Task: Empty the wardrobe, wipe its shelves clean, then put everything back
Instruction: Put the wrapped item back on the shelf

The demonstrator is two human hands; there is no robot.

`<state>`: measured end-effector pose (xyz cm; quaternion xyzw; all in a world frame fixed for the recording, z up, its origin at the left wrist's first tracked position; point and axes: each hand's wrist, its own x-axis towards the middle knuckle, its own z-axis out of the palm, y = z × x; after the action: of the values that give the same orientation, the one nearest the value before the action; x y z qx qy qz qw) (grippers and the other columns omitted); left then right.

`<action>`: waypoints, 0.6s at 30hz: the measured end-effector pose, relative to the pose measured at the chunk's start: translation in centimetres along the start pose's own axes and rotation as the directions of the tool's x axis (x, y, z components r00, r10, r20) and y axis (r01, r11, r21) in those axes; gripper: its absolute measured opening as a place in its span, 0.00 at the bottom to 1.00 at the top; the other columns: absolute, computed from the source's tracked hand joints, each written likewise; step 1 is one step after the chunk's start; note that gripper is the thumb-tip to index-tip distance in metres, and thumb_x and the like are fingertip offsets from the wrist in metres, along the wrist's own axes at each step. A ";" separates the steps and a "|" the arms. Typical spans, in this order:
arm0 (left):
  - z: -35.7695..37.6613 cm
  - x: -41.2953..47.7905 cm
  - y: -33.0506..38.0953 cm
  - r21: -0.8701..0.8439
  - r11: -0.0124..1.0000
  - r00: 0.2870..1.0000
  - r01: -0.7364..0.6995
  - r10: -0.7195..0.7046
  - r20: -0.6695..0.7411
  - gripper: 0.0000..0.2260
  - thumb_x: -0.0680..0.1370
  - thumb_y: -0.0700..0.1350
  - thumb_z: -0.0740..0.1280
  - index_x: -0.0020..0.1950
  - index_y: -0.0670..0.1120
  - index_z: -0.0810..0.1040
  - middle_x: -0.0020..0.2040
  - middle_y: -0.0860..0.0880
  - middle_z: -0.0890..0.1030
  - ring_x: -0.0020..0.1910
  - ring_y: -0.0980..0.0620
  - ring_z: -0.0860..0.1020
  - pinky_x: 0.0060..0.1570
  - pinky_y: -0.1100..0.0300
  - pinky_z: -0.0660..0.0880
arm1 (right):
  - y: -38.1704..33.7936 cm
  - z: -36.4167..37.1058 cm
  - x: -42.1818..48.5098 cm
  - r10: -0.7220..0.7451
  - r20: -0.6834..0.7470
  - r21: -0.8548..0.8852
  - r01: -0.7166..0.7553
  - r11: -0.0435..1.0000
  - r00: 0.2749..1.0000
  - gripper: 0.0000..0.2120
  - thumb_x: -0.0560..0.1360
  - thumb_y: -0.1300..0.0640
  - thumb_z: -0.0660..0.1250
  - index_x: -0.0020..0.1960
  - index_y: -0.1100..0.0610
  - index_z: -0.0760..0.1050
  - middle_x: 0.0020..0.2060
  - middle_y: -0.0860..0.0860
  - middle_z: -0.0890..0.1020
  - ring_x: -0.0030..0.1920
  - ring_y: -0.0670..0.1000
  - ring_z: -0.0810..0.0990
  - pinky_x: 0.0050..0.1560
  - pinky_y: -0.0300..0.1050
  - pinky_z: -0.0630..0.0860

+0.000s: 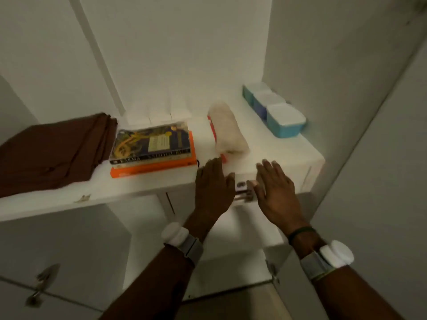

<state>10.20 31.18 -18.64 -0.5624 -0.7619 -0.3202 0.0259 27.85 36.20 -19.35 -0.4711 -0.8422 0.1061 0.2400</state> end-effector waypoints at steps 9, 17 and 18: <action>2.8 -18.0 -3.2 -0.124 0.992 0.908 0.005 0.048 0.417 0.17 0.80 0.44 0.65 0.68 0.43 0.76 0.67 0.46 0.76 0.70 0.45 0.71 0.70 0.53 0.69 | 1.1 6.1 -26.0 0.545 0.373 0.102 -0.617 0.780 0.751 0.21 0.82 0.55 0.64 0.73 0.59 0.71 0.72 0.57 0.71 0.71 0.57 0.71 0.70 0.42 0.64; 4.6 -20.9 -1.6 -0.097 0.995 0.806 0.037 0.028 0.592 0.15 0.80 0.44 0.65 0.65 0.43 0.78 0.66 0.45 0.77 0.65 0.45 0.75 0.64 0.54 0.73 | 1.1 4.8 -34.0 0.630 0.335 0.051 -0.681 0.731 0.701 0.19 0.81 0.56 0.64 0.71 0.58 0.73 0.70 0.55 0.74 0.70 0.57 0.72 0.70 0.44 0.65; 4.3 -20.2 -1.2 -0.095 0.995 0.819 0.030 0.030 0.573 0.15 0.80 0.44 0.65 0.65 0.44 0.78 0.66 0.45 0.77 0.65 0.44 0.74 0.64 0.53 0.73 | 0.9 4.6 -33.4 0.614 0.330 0.054 -0.664 0.746 0.717 0.19 0.81 0.56 0.64 0.71 0.58 0.73 0.70 0.55 0.74 0.69 0.57 0.72 0.69 0.44 0.66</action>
<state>17.94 16.25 -30.70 -0.6332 -0.7175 -0.1740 -0.2324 40.91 8.70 -33.84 -0.6904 -0.6403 0.3215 0.1004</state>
